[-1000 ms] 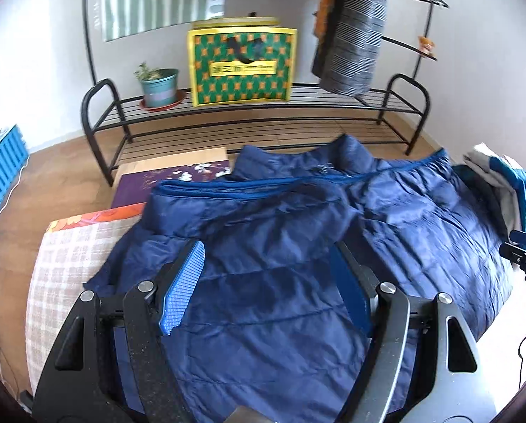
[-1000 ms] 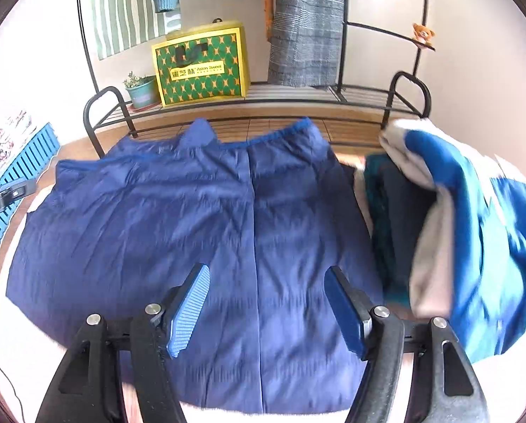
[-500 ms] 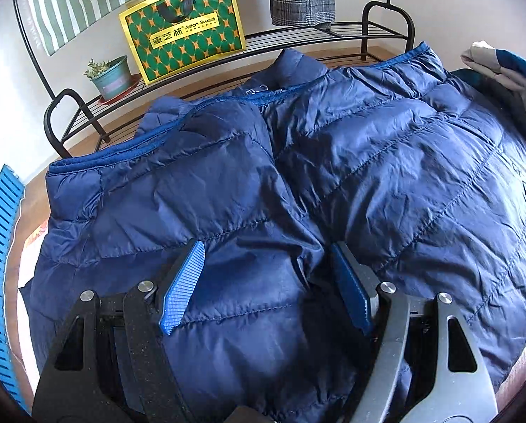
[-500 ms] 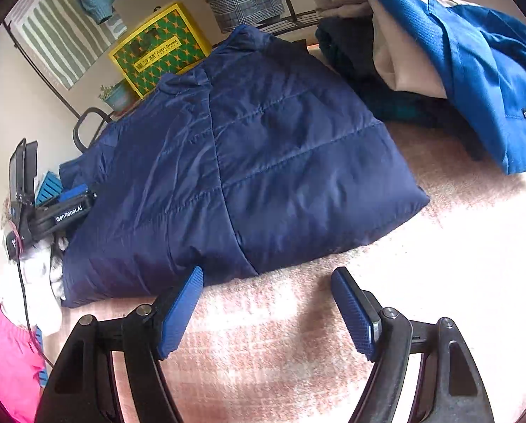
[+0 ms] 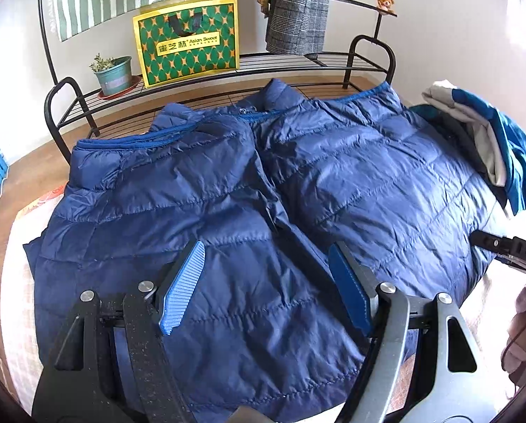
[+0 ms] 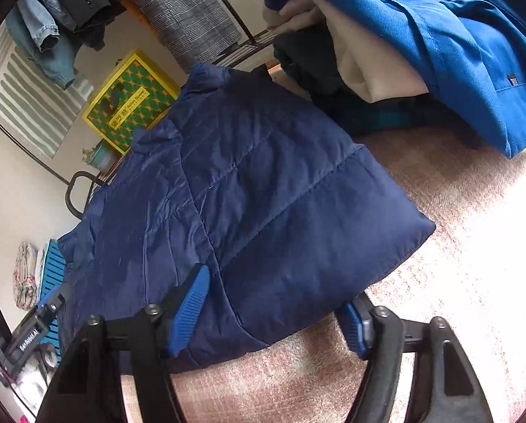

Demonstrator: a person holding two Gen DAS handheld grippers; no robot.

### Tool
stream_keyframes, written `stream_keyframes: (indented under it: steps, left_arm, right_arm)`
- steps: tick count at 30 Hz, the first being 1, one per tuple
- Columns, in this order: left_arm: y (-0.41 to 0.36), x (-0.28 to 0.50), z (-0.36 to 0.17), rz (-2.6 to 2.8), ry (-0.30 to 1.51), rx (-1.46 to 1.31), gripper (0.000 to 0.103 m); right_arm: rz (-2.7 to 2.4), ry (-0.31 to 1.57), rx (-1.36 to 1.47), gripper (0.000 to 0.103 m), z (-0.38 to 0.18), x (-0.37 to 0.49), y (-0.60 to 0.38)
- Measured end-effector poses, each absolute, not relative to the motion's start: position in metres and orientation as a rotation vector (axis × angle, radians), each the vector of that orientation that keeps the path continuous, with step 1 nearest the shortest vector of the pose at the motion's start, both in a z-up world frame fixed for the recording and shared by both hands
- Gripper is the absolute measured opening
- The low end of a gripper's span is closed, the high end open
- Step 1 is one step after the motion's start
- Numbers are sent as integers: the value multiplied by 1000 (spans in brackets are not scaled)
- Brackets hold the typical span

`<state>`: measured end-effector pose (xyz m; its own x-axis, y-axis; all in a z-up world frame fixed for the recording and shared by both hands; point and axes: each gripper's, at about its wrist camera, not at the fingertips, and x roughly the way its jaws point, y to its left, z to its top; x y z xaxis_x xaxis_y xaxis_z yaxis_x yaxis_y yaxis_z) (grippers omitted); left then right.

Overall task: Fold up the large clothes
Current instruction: 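Grasp one side edge of the folded navy jacket with the right tool, then lift the held side with the right tool and fold it over the jacket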

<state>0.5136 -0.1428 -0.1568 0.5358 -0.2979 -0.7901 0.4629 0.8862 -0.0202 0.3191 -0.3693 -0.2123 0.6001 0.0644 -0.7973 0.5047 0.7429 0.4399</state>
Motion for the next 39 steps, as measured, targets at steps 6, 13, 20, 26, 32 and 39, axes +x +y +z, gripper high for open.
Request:
stream_keyframes:
  steps: [6,13,20,26,32,39]
  left_arm:
    - [-159,511,-200,-421,917,288,76]
    - [-140,499,-182,-420,914,219,76]
    - [-50,475,-145,-366,897,-12,76]
    - [58,447,-114,-237,832,-185,76]
    - [157,407,-100,-78,776,-291,76]
    - [229,377,-96,54,734,-352,76]
  right_arm:
    - [-284,880,559,14,-185,318,-351]
    - [-279,807,344,11,-135,320,-319]
    - [-234,727,169,10,-90,321,-278]
    - [-160,661,17,10,-53,337,-227]
    - [-50,605,-105,10,-26,356,-159]
    - [115,599,-132,10,-26,385,-74]
